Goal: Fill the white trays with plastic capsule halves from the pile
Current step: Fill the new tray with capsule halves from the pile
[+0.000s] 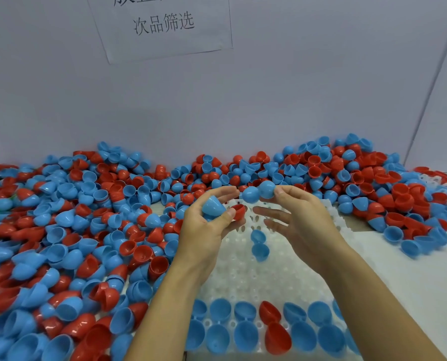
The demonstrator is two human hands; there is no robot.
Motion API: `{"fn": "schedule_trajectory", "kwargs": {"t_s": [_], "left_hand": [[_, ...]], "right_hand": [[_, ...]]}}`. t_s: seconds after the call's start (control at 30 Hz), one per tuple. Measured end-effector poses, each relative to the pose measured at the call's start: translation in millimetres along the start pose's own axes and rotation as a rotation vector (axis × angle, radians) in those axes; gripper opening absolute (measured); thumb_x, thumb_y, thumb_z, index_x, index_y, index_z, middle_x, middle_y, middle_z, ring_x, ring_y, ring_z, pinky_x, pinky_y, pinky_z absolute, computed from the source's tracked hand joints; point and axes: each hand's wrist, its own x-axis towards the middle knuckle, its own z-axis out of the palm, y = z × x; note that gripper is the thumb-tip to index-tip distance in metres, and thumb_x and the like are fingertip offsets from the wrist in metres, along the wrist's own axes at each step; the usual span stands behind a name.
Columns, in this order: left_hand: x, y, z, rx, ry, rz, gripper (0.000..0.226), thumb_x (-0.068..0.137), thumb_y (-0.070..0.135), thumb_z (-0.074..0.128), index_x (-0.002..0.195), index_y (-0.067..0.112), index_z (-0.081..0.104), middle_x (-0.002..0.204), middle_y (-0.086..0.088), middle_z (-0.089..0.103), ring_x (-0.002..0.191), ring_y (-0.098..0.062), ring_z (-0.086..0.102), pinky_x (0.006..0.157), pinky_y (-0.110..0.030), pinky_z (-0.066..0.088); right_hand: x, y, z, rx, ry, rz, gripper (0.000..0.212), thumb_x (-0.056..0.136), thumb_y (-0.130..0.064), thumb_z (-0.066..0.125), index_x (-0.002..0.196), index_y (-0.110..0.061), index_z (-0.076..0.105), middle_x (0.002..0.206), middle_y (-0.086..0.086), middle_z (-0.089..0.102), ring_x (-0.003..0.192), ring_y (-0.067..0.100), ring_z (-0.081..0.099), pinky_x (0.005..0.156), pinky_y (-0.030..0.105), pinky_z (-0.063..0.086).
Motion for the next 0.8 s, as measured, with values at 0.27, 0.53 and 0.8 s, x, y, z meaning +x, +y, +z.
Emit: {"fn": "schedule_trajectory", "kwargs": {"t_s": [0.27, 0.53, 0.8], "left_hand": [[3.6, -1.2, -2.1, -0.073, 0.14, -0.194, 0.025, 0.096, -0.008, 0.055, 0.1, 0.01, 0.072, 0.106, -0.016, 0.072, 0.088, -0.025, 0.072, 0.066, -0.026, 0.059], [5.8, -5.1, -4.8, -0.047, 0.18, -0.245, 0.016, 0.094, -0.003, 0.06, 0.096, 0.01, 0.068, 0.095, -0.013, 0.077, 0.08, -0.022, 0.076, 0.068, -0.03, 0.06], [5.9, -5.4, -3.8, 0.044, 0.136, -0.27, 0.013, 0.099, 0.003, 0.057, 0.106, 0.006, 0.067, 0.103, -0.016, 0.074, 0.089, -0.028, 0.076, 0.069, -0.029, 0.059]], "right_hand": [[-4.8, 5.7, 3.4, -0.379, -0.085, -0.251, 0.013, 0.099, -0.019, 0.057, 0.092, -0.021, 0.068, 0.091, -0.016, 0.072, 0.087, 0.006, 0.072, 0.067, 0.021, 0.059], [-11.4, 12.8, 9.3, -0.771, -0.233, -0.471, 0.022, 0.092, -0.008, 0.064, 0.094, -0.027, 0.076, 0.103, -0.02, 0.064, 0.094, -0.001, 0.06, 0.071, 0.011, 0.049], [-3.9, 18.2, 0.5, -1.015, -0.233, -0.447, 0.055, 0.091, 0.009, 0.05, 0.122, -0.032, 0.07, 0.109, -0.016, 0.062, 0.095, 0.001, 0.059, 0.08, 0.015, 0.053]]}}
